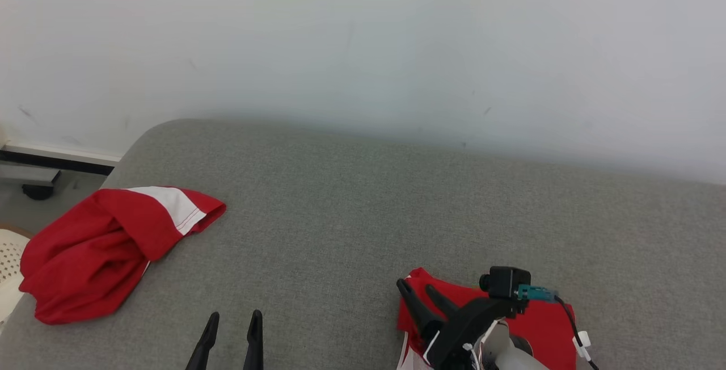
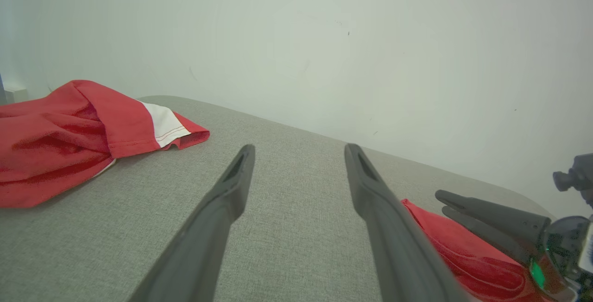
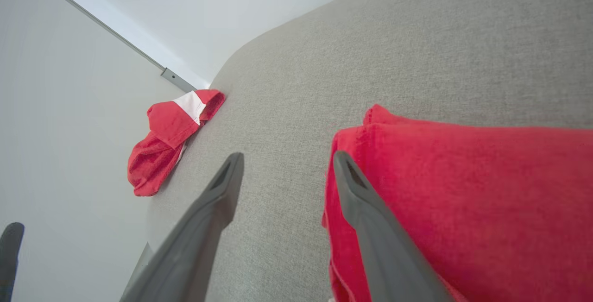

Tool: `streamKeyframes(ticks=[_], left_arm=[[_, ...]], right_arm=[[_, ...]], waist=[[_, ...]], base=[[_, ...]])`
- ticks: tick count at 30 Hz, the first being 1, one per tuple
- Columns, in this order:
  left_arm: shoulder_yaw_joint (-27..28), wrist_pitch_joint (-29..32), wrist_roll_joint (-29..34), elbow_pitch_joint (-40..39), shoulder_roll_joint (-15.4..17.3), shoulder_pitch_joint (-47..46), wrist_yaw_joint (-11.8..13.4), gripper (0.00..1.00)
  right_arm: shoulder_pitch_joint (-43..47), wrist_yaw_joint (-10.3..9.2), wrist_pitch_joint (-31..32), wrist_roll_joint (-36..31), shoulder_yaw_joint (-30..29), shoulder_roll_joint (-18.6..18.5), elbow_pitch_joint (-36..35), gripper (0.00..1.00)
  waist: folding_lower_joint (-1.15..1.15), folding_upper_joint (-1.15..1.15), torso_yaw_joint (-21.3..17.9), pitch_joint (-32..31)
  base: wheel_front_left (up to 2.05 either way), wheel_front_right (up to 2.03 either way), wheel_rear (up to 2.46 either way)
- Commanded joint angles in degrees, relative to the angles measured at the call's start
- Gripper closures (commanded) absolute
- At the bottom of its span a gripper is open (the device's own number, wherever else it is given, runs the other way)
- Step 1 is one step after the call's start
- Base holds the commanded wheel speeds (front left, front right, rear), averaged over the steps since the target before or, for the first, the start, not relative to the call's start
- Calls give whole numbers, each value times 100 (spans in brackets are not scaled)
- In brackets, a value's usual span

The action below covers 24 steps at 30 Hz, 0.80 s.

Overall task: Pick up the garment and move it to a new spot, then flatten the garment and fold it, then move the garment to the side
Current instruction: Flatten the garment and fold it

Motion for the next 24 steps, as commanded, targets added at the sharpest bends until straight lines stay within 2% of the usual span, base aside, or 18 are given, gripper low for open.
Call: streamKeyframes(ticks=[1,6,9,11,12,13,23,24], left_arm=[[17,-21,65,-23,-2,49,6,0],[90,-21,77,-82,-2,134,23,0],[117,-21,36,-121,-4,161,31,0],[100,-21,5,-122,-3,153,34,0],[92,-21,-26,-121,-2,147,42,0],[92,-21,-41,-123,-2,146,38,0],[33,-21,-88,-71,-3,45,34,0],[20,-21,-85,-63,-3,39,33,0]], right_arm=[[-62,-13,-52,50,25,-3,-23,0],[-367,-13,-411,-266,-119,-10,266,0],[-526,-13,-654,-989,-252,-360,702,0],[-470,-13,-693,-1301,-403,-452,995,0],[-435,-13,-721,-1634,-524,-575,1291,69],[-411,-13,-735,-1783,-559,-626,1418,100],[-69,-13,-810,-2440,-1110,-452,1813,100],[-32,-13,-849,-2472,-1209,-442,1836,82]], waist=[[0,0,-35,-23],[0,0,-187,-70],[0,0,-273,-69],[0,0,-318,-63],[0,0,-362,-53],[0,0,-385,-45],[0,0,-463,9],[0,0,-456,6]], base=[[0,0,0],[0,0,0],[0,0,0],[0,0,0],[0,0,0],[0,0,0],[0,0,0],[0,0,0]])
